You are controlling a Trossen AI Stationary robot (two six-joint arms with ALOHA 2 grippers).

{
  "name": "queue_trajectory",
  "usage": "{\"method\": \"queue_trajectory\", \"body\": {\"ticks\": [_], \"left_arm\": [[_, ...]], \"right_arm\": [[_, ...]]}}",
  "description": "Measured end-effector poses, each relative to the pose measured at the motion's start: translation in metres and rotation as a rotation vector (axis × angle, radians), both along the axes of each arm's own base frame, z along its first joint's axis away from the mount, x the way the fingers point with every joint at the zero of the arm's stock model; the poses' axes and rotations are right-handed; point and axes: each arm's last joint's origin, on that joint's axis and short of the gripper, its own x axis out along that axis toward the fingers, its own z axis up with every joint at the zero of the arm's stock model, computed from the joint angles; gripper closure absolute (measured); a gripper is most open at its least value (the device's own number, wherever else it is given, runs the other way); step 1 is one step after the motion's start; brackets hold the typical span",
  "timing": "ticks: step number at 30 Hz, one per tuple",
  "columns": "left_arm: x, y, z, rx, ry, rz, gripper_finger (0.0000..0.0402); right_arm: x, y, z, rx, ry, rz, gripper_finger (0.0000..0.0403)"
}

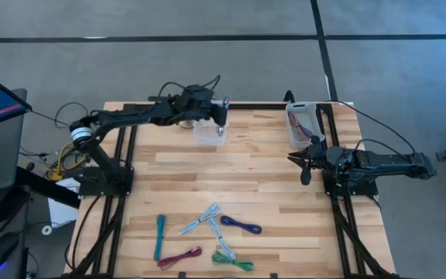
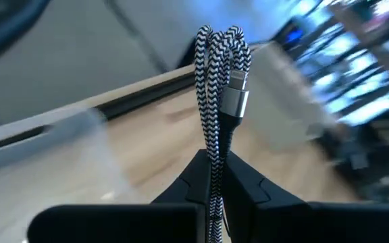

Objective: Pick & Place USB Port
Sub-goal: Put the black white charger cable into the transparent bin

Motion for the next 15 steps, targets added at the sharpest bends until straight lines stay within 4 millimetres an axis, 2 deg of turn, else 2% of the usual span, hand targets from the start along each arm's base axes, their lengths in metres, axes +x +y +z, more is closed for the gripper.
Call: {"method": "queue_trajectory", "body": {"ticks": [3, 7, 15], "left_arm": [[0.002, 0.008, 0.006, 0.013, 0.091, 0.066, 0.0386], [0.005, 0.02, 0.009, 0.018, 0.103, 0.113, 0.0386], [0.004, 0.042, -0.02, -0.077, 0.239, 0.181, 0.0386]], "right_arm": [[0.0, 0.0, 0.0, 0.0, 0.0, 0.0, 0.0345], [0.0, 0.0, 0.0, 0.0, 0.0, 0.0, 0.0345], [0.0, 0.0, 0.0, -0.001, 0.002, 0.0, 0.0345]]}}
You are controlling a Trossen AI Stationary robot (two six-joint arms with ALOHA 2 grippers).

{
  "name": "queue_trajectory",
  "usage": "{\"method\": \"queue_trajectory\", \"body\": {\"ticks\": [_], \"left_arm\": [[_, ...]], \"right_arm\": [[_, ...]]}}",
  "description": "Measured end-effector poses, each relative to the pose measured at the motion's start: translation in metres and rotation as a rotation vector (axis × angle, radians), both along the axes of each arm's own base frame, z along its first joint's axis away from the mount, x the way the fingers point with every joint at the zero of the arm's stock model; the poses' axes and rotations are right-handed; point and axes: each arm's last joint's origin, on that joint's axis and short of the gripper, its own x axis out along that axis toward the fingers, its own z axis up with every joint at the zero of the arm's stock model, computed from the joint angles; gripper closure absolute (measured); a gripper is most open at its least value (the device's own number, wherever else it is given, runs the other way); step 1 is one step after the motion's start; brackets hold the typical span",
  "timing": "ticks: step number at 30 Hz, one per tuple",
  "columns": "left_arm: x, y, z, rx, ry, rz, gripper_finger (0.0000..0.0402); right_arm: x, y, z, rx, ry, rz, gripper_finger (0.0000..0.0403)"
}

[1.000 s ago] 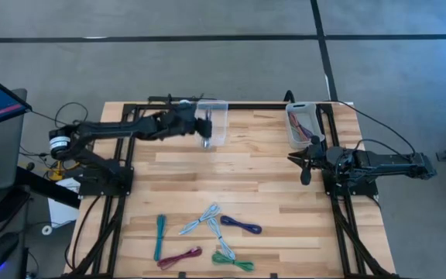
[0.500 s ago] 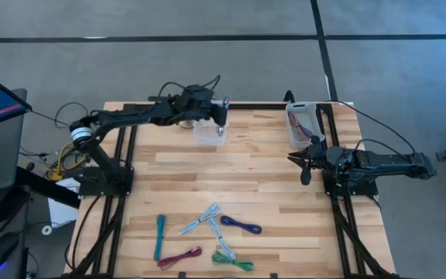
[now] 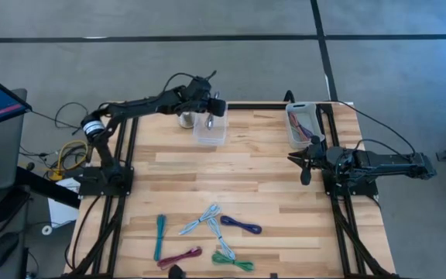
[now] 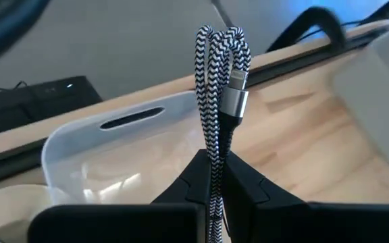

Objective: Pick & Place USB Port
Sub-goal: Put the black white charger cable into the transparent bin

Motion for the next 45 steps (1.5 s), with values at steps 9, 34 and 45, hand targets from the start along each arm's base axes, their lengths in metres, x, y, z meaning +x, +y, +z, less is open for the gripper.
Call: {"method": "queue_trajectory", "body": {"ticks": [9, 34, 45], "left_arm": [[0.008, 0.002, -0.013, -0.025, 0.026, -0.018, 0.0386], [0.007, -0.007, 0.024, 0.007, 0.203, 0.059, 0.0386], [0.032, -0.011, -0.011, -0.023, 0.29, 0.005, 0.0386]], "right_arm": [[0.0, 0.0, -0.001, -0.002, 0.008, 0.0, 0.0345], [0.0, 0.0, -0.001, -0.015, 0.014, 0.006, 0.0345], [0.0, 0.0, -0.001, -0.015, 0.014, 0.006, 0.0345]]}}
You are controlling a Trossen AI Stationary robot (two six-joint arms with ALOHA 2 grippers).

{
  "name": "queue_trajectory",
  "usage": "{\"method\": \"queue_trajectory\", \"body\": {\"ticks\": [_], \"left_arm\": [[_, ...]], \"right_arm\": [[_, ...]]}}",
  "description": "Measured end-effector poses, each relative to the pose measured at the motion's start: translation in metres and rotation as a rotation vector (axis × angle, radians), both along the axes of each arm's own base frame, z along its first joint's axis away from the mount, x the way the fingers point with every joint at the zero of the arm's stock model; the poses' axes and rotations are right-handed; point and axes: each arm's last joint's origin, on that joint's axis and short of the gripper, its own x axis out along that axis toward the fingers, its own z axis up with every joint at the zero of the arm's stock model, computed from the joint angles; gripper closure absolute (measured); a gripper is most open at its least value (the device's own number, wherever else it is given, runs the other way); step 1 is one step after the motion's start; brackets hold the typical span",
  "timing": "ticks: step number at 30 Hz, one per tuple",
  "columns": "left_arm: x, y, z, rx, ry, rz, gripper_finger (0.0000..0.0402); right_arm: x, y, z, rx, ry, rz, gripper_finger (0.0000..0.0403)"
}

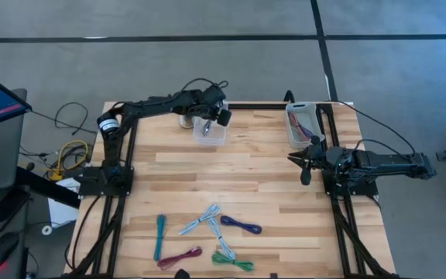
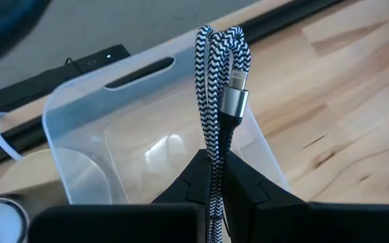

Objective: Pick & Place USB Port
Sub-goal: Put the black white charger cable into the transparent bin, then put the black blue charger cable into the transparent bin

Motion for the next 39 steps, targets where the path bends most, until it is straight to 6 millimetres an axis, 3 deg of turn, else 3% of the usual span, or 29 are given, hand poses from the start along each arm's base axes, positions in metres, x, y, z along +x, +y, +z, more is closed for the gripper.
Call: {"method": "queue_trajectory", "body": {"ticks": [25, 39], "left_arm": [[0.0045, -0.0011, -0.0046, -0.025, -0.008, -0.033, 0.0376], [0.0042, -0.0005, -0.0047, -0.016, 0.007, -0.066, 0.0315]], "right_arm": [[0.0, 0.0, 0.0, 0.0, 0.0, 0.0, 0.0345], [0.0, 0.0, 0.0, 0.0, 0.0, 0.0, 0.0345]]}}
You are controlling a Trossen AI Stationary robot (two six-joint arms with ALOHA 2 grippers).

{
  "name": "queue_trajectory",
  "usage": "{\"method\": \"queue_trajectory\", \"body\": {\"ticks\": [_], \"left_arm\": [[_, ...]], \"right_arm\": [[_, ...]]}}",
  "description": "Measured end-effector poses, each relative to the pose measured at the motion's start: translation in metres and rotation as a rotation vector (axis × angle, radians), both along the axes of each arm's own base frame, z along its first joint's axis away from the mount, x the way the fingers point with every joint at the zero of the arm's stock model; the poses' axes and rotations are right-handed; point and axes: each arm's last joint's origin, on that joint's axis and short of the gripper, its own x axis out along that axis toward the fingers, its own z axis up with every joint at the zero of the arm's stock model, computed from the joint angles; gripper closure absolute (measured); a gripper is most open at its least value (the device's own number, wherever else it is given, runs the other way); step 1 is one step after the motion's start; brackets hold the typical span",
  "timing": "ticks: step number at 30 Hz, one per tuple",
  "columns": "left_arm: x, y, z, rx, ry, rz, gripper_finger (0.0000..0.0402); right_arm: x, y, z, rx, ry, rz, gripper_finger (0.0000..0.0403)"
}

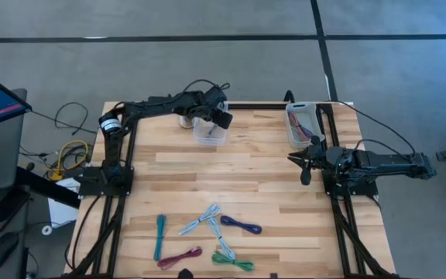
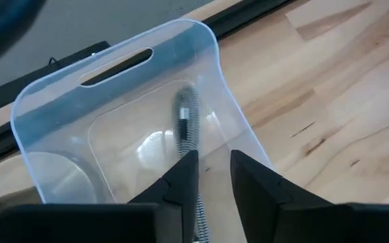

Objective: Pick & Place USB Port
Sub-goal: Put the black blue charger cable into the transparent bin

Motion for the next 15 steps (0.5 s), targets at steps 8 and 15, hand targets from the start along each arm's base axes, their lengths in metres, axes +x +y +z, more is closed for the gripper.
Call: {"method": "queue_trajectory", "body": {"ticks": [8, 15], "left_arm": [[-0.013, -0.011, 0.03, 0.03, -0.046, -0.247, 0.0332], [-0.043, -0.059, 0.094, 0.166, -0.187, -0.503, 0.0354]], "right_arm": [[0.0, 0.0, 0.0, 0.0, 0.0, 0.0, 0.0345], [0.0, 0.0, 0.0, -0.009, 0.003, 0.004, 0.0345]]}}
